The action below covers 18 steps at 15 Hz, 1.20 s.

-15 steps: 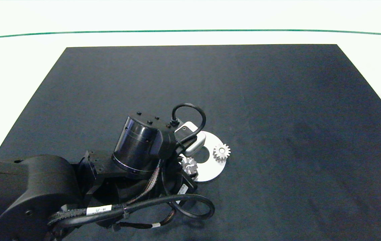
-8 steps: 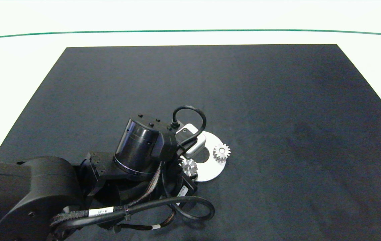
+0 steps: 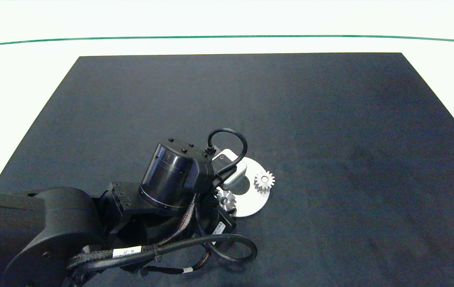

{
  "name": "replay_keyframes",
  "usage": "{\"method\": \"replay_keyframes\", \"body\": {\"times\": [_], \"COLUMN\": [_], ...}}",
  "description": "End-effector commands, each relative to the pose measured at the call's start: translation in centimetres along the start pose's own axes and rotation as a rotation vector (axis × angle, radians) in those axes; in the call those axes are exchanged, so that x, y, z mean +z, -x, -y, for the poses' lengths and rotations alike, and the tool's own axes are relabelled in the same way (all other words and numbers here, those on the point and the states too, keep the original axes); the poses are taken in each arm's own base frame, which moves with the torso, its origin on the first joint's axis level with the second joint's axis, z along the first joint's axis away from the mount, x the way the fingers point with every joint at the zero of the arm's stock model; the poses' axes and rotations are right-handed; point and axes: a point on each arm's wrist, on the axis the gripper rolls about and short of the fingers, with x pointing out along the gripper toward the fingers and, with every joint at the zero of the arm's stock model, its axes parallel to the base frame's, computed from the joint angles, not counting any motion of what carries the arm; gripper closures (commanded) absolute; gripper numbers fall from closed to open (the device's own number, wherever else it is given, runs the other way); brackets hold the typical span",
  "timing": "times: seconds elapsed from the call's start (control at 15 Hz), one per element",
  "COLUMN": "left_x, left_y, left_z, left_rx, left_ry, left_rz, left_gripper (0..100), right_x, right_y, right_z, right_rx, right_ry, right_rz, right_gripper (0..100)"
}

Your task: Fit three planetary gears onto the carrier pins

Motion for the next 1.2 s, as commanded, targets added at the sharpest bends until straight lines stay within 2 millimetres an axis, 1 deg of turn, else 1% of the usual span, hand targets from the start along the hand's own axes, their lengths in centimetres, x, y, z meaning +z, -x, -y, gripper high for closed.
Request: {"method": "replay_keyframes", "body": {"times": [0.07,0.27,0.33,0.8,0.93,1.07,1.13,1.2], "left_x": [-0.2,-0.2,-0.2,-0.1,0.1,1.4,1.9,2.3], "left_y": [-0.2,-0.2,-0.1,-0.1,0.3,2.0,2.6,3.3], "left_z": [0.2,0.2,0.2,0.5,0.3,-0.7,-1.2,-2.4], "left_rx": [-0.002,-0.002,-0.003,-0.005,-0.002,0.018,0.024,0.051], "left_ry": [-0.004,-0.002,-0.003,-0.007,0.004,0.061,0.09,0.125], "left_rz": [-0.011,-0.011,-0.009,-0.009,0.004,0.07,0.074,0.079], "left_gripper": [81,81,0,0,0,0,0,0], "right_x": [0.0,0.0,0.0,0.0,0.0,0.0,0.0,0.0], "right_y": [0.0,0.0,0.0,0.1,0.1,0.1,0.1,0.2], "right_z": [0.0,0.0,0.0,0.0,0.0,0.0,0.0,0.0], "right_rx": [0.001,0.001,0.002,0.0,0.0,0.0,0.0,0.0], "right_ry": [0.002,0.002,0.002,0.001,0.001,0.001,0.001,0.001], "right_rz": [-0.003,0.0,-0.001,0.004,0.004,0.003,0.003,0.006], "right_gripper": [0,0,0,0,0,0,0,0]}}
